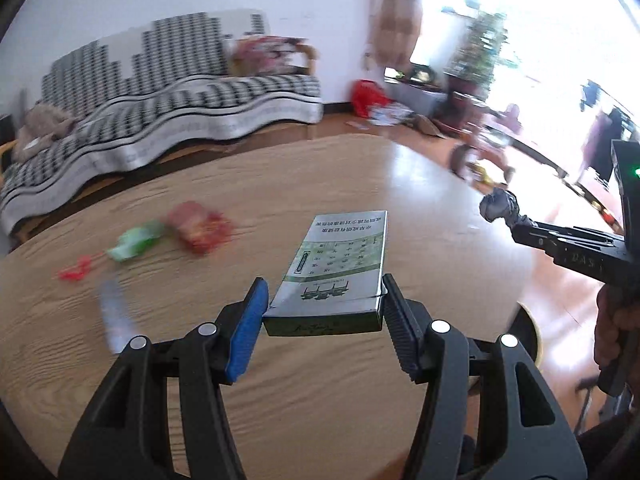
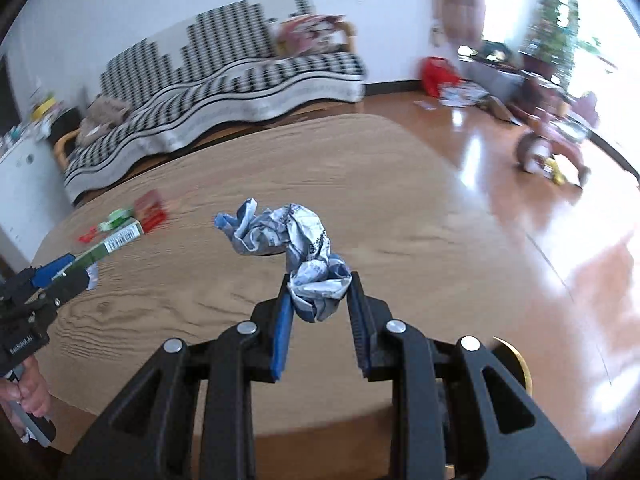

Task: Collect trash
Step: 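Carry the box and foil to the black bin and open both tools to drop them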

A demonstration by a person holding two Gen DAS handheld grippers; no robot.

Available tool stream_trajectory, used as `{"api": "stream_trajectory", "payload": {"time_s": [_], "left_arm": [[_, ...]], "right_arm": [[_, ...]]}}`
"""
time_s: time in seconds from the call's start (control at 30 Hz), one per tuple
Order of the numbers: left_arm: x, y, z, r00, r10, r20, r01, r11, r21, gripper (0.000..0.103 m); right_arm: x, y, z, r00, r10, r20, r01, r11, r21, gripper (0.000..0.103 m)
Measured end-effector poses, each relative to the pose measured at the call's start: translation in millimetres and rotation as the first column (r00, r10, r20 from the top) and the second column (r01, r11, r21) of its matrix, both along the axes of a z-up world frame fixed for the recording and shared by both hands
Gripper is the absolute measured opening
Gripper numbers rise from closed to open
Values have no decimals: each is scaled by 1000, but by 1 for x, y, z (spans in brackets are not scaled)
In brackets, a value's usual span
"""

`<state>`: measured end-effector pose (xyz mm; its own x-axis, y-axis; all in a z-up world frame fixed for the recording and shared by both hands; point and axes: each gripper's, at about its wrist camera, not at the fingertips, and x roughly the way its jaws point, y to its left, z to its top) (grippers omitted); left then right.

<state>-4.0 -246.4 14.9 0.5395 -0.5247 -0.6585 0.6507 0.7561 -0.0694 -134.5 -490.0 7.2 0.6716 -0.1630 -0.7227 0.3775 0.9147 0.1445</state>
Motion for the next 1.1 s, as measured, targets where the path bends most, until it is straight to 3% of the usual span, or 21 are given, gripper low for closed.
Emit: {"api": "stream_trajectory", "payload": {"time_s": [0.17, 0.3, 0.5, 0.73, 1.1], "left_arm": [[-43, -80, -11, 989, -148, -22, 147, 989, -10, 56], [-78, -134, -25, 968, -247, -46, 247, 969, -15, 56], [-123, -192, -53, 925, -369, -87, 371, 929, 8, 56], [-147, -227, -86, 893, -428, -142, 437, 898, 43, 56], [-144, -243, -98, 889, -426, -168, 439, 897, 48, 56]], "right_arm": [[-63, -55, -7, 993, -120, -16, 120, 993, 5, 27], [-115, -98, -20, 974, -222, -37, 223, 974, 28, 27], [-162, -144, -48, 939, -320, -123, 331, 941, 77, 27], [-173, -164, -73, 916, -338, -216, 369, 921, 121, 27], [-175, -171, -76, 916, -327, -231, 361, 924, 128, 27]]}}
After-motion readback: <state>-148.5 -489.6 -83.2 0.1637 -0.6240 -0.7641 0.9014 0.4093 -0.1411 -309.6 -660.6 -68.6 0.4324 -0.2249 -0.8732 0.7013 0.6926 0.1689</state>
